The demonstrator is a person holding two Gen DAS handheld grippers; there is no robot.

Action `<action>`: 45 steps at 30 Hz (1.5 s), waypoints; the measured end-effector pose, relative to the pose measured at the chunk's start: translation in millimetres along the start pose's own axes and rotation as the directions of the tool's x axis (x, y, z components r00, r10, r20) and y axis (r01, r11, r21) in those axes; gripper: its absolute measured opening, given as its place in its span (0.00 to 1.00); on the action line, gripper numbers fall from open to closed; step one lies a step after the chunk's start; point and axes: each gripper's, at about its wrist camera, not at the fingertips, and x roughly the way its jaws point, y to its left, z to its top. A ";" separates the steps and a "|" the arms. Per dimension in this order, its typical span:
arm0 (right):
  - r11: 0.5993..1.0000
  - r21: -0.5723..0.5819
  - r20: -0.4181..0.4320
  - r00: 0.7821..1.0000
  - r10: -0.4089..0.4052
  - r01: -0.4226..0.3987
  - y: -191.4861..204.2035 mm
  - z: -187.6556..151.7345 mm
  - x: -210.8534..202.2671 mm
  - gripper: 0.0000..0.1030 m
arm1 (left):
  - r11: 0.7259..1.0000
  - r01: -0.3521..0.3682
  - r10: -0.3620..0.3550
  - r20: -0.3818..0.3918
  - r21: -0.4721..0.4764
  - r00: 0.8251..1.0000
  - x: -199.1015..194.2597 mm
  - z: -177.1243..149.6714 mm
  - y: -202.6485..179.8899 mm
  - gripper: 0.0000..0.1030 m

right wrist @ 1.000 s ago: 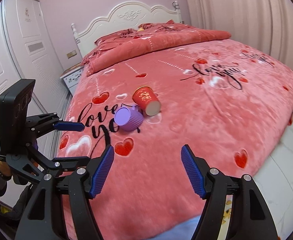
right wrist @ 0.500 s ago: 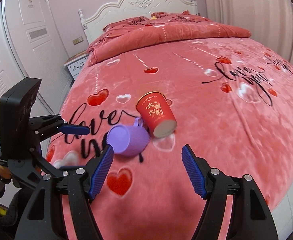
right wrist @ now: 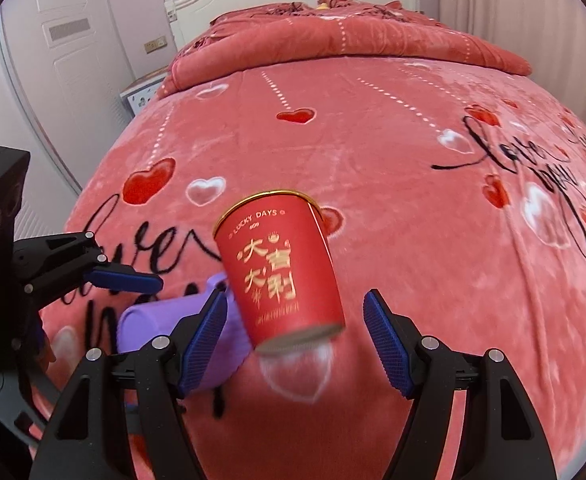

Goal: Collect trash
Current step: 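Grasp the purple cup with the left tool while the right tool grasps the red paper cup, then carry the purple cup and red cup in both tools over the bucket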

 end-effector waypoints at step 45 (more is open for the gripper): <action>0.978 0.210 0.210 0.976 -0.058 0.013 37.7 -159.0 -257.8 0.56 | 0.962 0.040 -0.075 0.118 0.271 0.990 -129.4 -30.9 -166.7 0.64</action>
